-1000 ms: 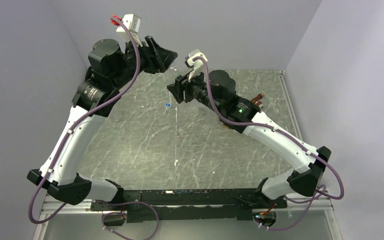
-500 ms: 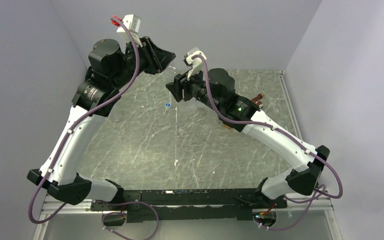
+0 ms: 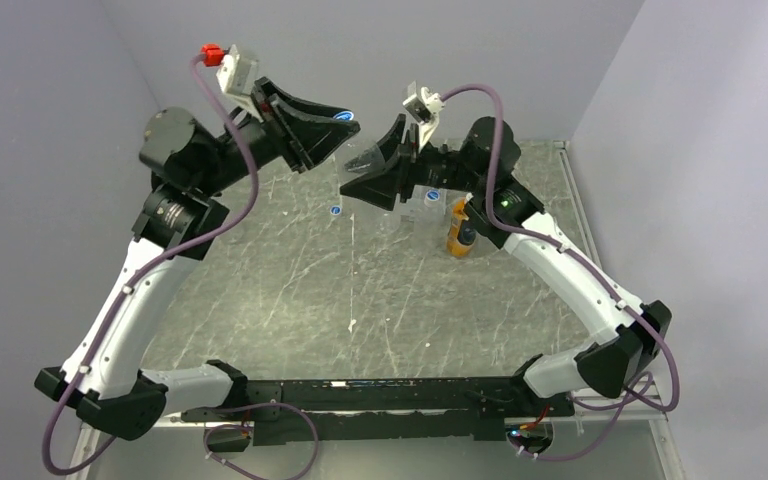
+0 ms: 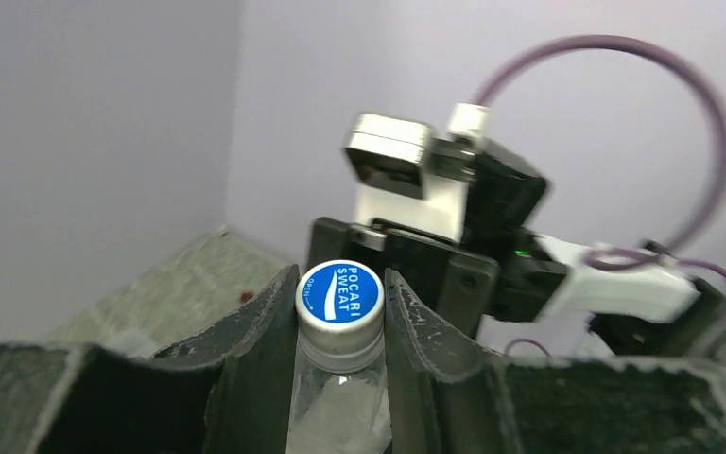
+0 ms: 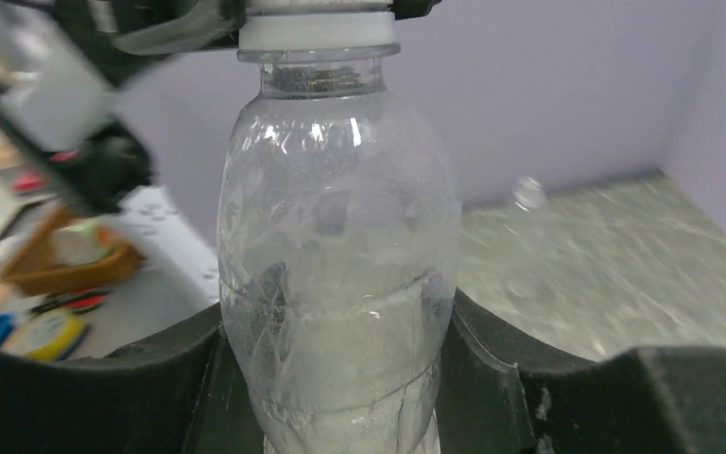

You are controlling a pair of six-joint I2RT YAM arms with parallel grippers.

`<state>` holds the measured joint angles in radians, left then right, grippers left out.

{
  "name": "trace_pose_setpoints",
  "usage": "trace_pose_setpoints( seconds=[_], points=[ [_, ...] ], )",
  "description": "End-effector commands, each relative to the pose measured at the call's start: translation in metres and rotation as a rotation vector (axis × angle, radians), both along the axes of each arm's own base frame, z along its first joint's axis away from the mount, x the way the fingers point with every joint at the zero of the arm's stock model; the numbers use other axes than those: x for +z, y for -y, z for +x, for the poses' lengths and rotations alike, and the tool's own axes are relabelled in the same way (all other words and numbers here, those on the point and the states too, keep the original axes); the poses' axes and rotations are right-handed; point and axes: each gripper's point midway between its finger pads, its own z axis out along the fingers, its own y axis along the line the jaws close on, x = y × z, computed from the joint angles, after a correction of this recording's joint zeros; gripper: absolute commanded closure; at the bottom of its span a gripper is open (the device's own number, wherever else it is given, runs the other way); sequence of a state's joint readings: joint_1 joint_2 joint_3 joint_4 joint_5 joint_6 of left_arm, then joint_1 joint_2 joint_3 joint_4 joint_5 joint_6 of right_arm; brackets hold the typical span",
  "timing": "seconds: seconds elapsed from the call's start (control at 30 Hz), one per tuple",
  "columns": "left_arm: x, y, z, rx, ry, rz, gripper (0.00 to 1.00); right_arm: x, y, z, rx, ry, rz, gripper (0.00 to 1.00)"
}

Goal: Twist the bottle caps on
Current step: Screw the bottle cap onto the plastic bottle.

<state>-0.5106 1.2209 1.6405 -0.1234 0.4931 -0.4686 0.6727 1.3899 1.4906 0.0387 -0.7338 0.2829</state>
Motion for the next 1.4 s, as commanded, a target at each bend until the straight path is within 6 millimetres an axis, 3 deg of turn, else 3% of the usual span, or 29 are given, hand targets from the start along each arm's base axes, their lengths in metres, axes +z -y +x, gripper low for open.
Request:
trace_pose_setpoints(
  seconds=[0.0, 0.1, 0.17, 0.23, 0.27, 0.33, 0.37, 0.43, 0.57, 0.73, 1.03, 1.37],
  points=[
    [0.031, 0.012, -0.103, -0.46, 0.247, -0.004, 1.0, 0.041, 0.01, -0.082, 0.471, 0.078, 0.12, 0.76],
    [0.033, 0.013, -0.118, -0.558, 0.266, 0.0, 1.0, 0.044, 0.012, -0.09, 0.542, 0.068, 0.135, 0.76],
    [0.031, 0.013, -0.116, -0.546, 0.259, 0.008, 0.98, 0.044, 0.01, -0.087, 0.526, 0.061, 0.129, 0.76],
    [0.031, 0.012, -0.108, -0.484, 0.252, 0.013, 0.77, 0.042, 0.007, -0.075, 0.443, 0.068, 0.11, 0.76],
    [0.032, 0.01, -0.101, -0.433, 0.249, 0.009, 0.56, 0.04, 0.006, -0.068, 0.385, 0.065, 0.097, 0.75],
    [0.036, 0.003, -0.078, -0.266, 0.217, -0.005, 0.29, 0.037, 0.005, -0.051, 0.259, 0.062, 0.079, 0.75],
    [0.038, -0.004, -0.063, -0.162, 0.194, -0.019, 0.2, 0.036, 0.006, -0.038, 0.173, 0.057, 0.079, 0.74],
    [0.043, -0.024, -0.037, 0.039, 0.155, -0.06, 0.16, 0.033, 0.009, -0.025, 0.054, 0.049, 0.064, 0.74],
    [0.044, -0.047, -0.009, 0.24, 0.083, -0.094, 0.15, 0.024, 0.011, -0.001, -0.171, 0.07, 0.03, 0.73],
    [0.031, -0.046, 0.017, 0.313, -0.048, -0.062, 0.19, 0.013, 0.008, 0.016, -0.382, 0.082, -0.019, 0.74],
    [0.019, -0.036, 0.033, 0.311, -0.133, -0.03, 0.32, 0.011, 0.009, 0.034, -0.523, 0.08, -0.06, 0.74],
    [0.005, -0.03, 0.04, 0.302, -0.174, -0.008, 0.41, 0.007, 0.001, 0.039, -0.553, 0.097, -0.091, 0.74]
  ],
)
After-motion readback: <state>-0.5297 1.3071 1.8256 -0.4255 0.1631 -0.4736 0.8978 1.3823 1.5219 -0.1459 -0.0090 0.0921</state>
